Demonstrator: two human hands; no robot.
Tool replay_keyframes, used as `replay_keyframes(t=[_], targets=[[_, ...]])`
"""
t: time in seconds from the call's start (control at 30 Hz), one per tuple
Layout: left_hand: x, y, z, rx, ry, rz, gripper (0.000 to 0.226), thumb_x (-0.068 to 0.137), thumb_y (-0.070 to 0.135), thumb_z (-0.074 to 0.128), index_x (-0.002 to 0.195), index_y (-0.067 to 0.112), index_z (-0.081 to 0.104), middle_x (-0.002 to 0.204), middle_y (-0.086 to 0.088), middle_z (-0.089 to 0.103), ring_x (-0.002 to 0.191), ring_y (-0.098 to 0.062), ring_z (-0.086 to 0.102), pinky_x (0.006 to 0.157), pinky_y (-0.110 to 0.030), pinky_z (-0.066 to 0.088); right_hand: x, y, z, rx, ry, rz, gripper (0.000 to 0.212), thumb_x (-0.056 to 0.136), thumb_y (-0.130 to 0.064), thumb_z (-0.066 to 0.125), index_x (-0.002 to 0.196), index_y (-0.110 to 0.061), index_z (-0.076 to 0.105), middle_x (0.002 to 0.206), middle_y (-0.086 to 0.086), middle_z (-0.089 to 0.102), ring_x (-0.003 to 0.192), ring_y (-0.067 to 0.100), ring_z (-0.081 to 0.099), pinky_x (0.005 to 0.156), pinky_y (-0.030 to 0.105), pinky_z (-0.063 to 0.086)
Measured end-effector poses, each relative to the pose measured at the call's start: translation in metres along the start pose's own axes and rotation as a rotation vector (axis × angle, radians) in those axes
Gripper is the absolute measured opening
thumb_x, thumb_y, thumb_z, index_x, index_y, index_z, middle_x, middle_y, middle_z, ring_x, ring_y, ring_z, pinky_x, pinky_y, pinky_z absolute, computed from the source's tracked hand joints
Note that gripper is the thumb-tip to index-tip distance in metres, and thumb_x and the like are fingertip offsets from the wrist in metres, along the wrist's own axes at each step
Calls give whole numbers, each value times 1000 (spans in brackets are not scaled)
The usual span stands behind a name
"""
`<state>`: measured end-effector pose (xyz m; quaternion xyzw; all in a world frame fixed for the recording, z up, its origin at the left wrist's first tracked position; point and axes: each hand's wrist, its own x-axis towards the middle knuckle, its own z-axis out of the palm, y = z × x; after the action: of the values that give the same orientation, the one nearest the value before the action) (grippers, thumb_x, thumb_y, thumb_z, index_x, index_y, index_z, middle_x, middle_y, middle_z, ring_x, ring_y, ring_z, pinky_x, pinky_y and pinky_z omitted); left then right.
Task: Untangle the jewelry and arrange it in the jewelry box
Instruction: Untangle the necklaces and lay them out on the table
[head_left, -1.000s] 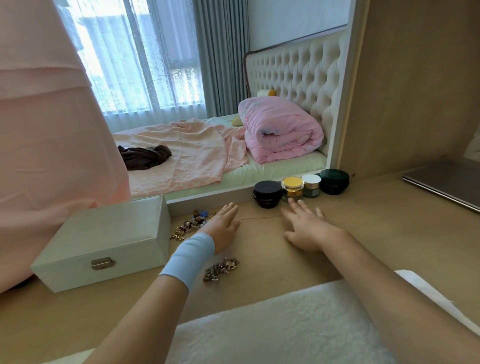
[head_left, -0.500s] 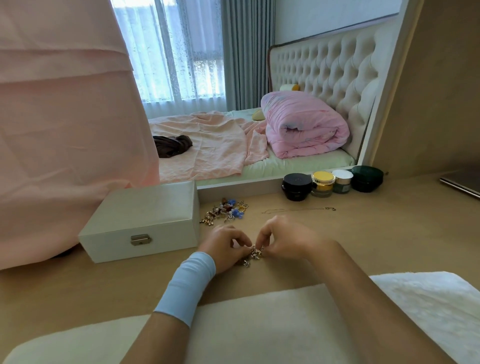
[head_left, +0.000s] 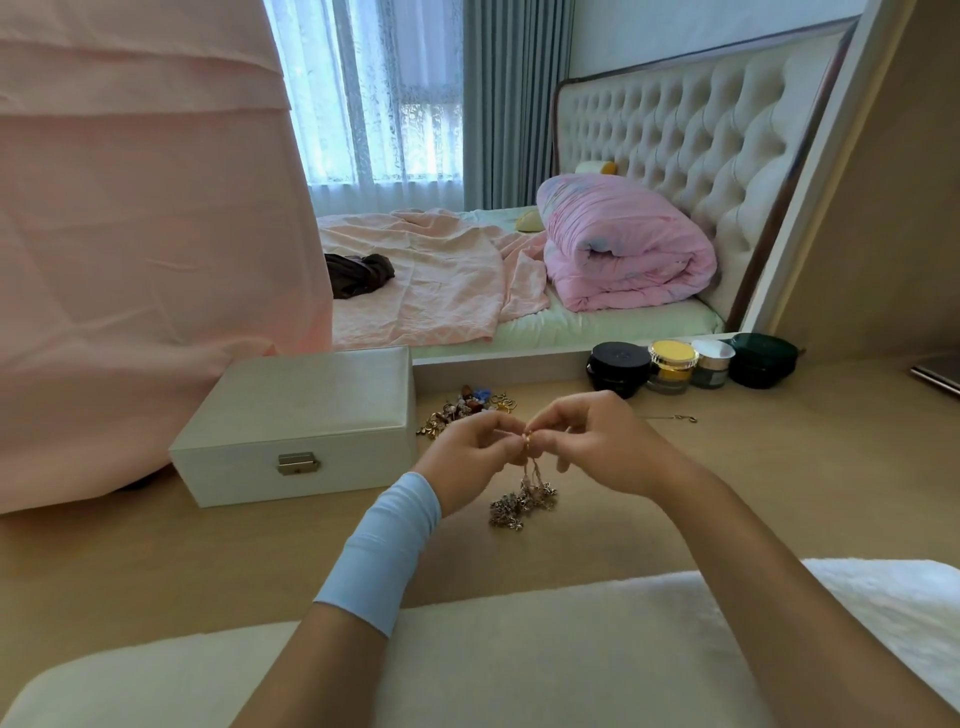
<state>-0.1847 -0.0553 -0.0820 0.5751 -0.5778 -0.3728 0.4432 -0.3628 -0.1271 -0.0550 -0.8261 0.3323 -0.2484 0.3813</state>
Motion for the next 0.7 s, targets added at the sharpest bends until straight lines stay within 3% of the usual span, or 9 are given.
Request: replay_keyframes(t=[0.13, 0.27, 0.4, 0.57, 0.7], targets=[[-3, 10, -9, -176, -90, -59, 12, 98, 9, 55, 107, 7, 63, 90, -6, 74, 79, -18, 71, 72, -22, 54, 0, -9, 2, 227, 92, 9, 7, 96, -10, 66, 97, -9, 72, 80, 8, 76, 62, 22, 67, 46, 29, 48], [-4, 11, -16, -111, -83, -34, 7, 95, 7, 58, 96, 8, 66, 79, -2, 71, 70, -15, 63, 73, -25, 56, 1, -16, 3, 466, 159, 73, 11, 101, -9, 57, 100, -7, 67, 89, 15, 73, 70, 26, 69, 55, 36, 54], [-7, 14, -18, -109, -98, -8, 9, 96, 9, 57, 95, 6, 65, 80, -6, 70, 69, -14, 64, 73, -25, 56, 2, -21, 8, 644, 167, 134, 15, 105, -13, 48, 103, -8, 61, 83, 14, 71, 72, 27, 71, 67, 39, 59], [-7, 18, -20, -93, -79, 28, 15, 99, 13, 52, 91, 5, 62, 78, -8, 73, 75, -21, 69, 78, -30, 55, 6, -25, 13, 814, 201, 177, 14, 107, -16, 44, 101, -10, 55, 70, 10, 63, 65, 28, 65, 70, 44, 59], [-9, 20, -19, -138, -134, -29, 18, 101, 15, 48, 90, 4, 56, 79, -12, 72, 71, -32, 68, 72, -35, 58, 6, -27, 14, 903, 167, 192, 13, 107, -16, 43, 101, -9, 52, 66, 9, 55, 61, 28, 59, 73, 48, 57]])
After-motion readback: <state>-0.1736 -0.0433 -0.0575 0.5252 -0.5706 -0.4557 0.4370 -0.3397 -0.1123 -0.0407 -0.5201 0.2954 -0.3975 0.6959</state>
